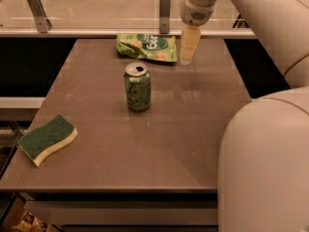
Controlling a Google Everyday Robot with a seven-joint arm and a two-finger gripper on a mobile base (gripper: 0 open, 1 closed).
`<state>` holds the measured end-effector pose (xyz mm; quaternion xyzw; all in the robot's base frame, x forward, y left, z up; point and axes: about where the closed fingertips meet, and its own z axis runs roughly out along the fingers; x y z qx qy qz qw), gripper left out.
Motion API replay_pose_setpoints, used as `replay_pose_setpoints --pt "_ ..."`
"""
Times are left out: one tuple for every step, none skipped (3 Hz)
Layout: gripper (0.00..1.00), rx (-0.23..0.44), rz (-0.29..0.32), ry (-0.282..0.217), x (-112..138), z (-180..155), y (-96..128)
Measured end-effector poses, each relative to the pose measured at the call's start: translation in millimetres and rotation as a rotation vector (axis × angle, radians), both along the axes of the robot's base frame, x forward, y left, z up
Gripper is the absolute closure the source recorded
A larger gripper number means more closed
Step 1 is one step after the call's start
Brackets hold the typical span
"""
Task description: Pick green rice chip bag
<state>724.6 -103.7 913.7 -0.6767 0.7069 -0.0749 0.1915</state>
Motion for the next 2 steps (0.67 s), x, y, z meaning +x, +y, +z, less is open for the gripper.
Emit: replay_pose_setpoints --pt "0.00 0.026 0.014 0.018 20 -18 8" --pt "0.00 0.043 0.035 0.029 39 -34 20"
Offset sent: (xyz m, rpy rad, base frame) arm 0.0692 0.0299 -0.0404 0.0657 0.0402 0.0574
